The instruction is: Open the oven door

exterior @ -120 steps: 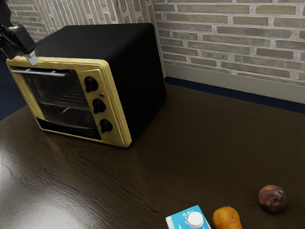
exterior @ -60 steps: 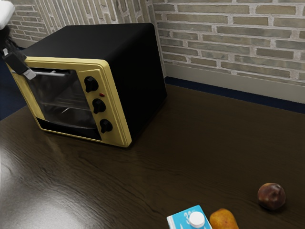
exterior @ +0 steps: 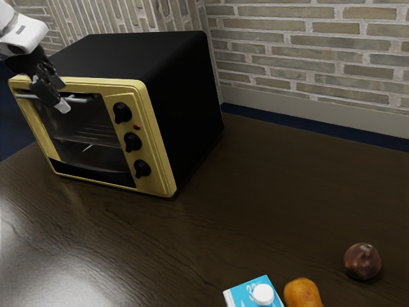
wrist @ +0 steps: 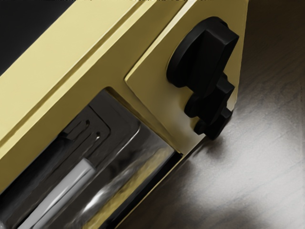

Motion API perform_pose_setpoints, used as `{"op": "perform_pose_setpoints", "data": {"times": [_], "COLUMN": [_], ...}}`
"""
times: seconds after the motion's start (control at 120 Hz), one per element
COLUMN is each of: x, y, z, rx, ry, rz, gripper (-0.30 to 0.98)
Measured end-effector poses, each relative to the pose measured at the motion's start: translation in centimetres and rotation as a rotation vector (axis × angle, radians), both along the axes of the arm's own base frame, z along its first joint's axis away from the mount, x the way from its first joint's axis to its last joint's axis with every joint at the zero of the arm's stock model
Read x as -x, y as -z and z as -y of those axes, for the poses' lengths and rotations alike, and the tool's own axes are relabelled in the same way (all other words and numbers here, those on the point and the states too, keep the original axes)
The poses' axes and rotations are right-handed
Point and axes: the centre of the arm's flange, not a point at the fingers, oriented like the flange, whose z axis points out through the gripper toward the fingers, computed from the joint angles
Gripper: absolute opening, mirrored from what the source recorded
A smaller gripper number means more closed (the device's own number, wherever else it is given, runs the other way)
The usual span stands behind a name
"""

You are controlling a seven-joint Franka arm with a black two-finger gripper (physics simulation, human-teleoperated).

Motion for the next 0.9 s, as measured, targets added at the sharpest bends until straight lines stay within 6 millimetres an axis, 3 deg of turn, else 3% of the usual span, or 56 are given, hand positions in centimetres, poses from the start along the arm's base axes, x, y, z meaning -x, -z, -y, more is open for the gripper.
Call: {"op": "perform_pose_setpoints", "data": {"times": [0.242,0.367,0.442,0.533,0.567,0.767,0.9], "x": [2.0,2.8,2.0,0.4,0.2,-0.4,-0.7], "y": [1.1,3.3,4.3,4.2,4.1,3.7,4.0], "z": [-3.5,-8.0,-10.5,-10.1,-9.9,-9.1,-9.1], "rx": [0.017,0.022,0.019,0.011,0.008,-0.003,-0.01], "ry": [0.009,-0.037,-0.048,0.0,0.016,0.087,0.116], "rz": [-0.003,-0.033,-0.037,-0.023,-0.017,-0.001,-0.004], "gripper": [0.68,0.68,0.69,0.65,0.72,0.71,0.81]}}
